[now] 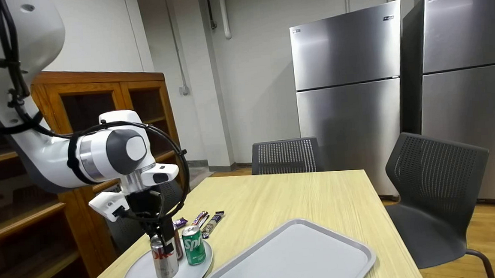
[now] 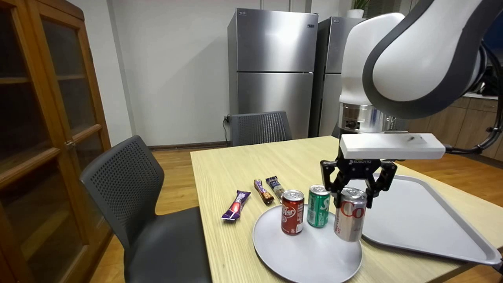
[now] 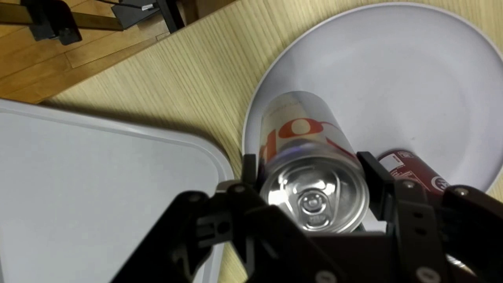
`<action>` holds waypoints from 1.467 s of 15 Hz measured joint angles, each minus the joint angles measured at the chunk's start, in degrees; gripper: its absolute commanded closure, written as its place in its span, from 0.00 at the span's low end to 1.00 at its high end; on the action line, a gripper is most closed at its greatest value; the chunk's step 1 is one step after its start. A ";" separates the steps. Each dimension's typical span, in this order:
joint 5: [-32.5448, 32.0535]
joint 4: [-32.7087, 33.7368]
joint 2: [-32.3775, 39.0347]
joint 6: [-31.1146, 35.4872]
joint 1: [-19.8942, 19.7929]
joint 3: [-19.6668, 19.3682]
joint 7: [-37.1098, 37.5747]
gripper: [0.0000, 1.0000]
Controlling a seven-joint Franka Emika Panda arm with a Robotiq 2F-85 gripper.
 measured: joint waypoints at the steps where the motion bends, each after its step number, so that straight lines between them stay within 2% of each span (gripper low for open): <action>1: 0.00 0.06 0.22 0.00 0.28 0.15 0.40 0.61; 15: -0.78 4.43 7.07 0.00 3.86 0.45 5.74 0.61; 22: -1.83 7.50 10.61 0.01 6.47 -1.48 8.82 0.61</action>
